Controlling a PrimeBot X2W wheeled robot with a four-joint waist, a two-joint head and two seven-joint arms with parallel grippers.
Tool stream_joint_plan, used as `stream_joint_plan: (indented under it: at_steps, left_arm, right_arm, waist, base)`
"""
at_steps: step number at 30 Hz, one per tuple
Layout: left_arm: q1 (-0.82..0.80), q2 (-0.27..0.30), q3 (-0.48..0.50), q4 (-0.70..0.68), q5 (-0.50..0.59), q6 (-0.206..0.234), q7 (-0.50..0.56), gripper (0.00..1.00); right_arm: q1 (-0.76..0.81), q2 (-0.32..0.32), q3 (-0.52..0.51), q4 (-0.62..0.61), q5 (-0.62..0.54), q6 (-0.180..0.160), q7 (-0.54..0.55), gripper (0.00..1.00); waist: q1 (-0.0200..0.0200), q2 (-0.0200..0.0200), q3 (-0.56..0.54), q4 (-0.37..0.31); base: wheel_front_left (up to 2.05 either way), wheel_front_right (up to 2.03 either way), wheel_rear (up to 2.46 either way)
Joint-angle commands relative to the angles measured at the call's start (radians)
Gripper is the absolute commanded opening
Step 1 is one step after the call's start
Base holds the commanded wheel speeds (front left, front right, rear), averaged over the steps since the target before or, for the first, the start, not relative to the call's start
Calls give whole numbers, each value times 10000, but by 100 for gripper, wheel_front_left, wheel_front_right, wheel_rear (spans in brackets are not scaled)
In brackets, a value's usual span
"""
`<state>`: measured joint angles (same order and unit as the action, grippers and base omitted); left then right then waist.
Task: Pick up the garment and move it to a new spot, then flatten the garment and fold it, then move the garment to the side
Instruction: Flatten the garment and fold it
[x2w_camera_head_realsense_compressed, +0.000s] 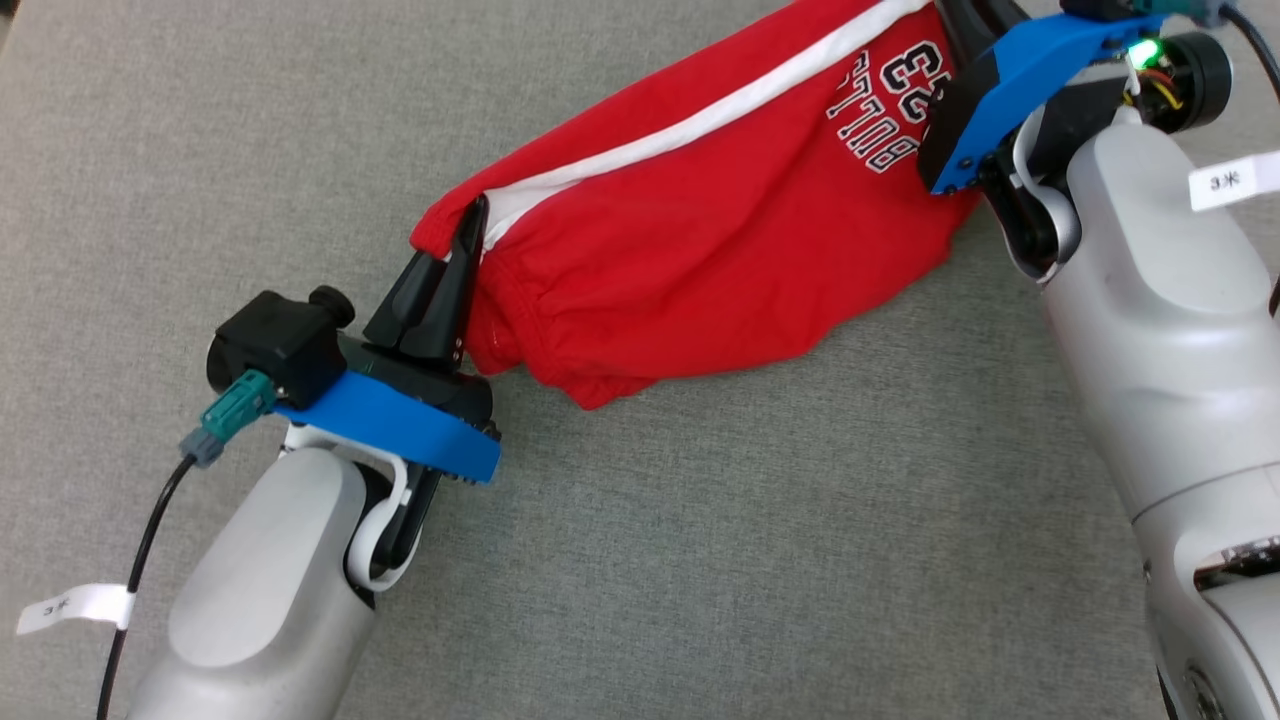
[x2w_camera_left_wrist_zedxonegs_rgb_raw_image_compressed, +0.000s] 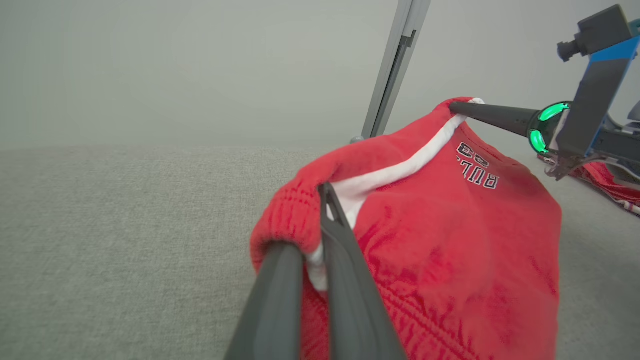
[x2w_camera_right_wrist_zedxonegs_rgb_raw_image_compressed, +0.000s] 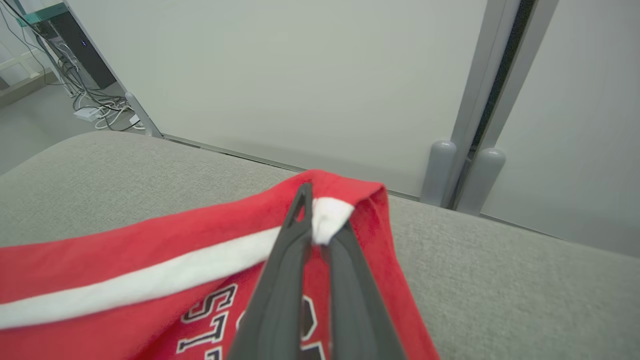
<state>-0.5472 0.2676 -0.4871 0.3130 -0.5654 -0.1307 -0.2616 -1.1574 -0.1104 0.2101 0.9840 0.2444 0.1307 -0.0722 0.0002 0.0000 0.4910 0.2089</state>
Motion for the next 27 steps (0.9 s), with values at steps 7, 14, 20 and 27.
stream_joint_plan:
  at_steps: [7,14,20,27]
  left_arm:
    - [-714,-151,-280,722,-231,-2,-45,34]
    - [-328,-229,-120,904,-112,-2,-45,100]
    - [458,-268,306,656,198,-1,-43,100]
    - [1625,-249,1095,-47,725,-1,-45,100]
  right_arm:
    - [-1048,79,-200,1848,-579,1,-420,44]
    - [-935,223,-90,2459,-564,1,-925,100]
    - [-368,-116,312,2684,-460,1,-1242,100]
    - [214,-650,591,2850,-252,1,-1227,100]
  waist:
    - [-2,0,330,233]
    - [-2,0,16,111]
    - [-2,0,-469,8]
    - [-2,0,-922,38]
  base:
    - [0,0,0]
    - [0,0,0]
    - [0,0,0]
    - [0,0,0]
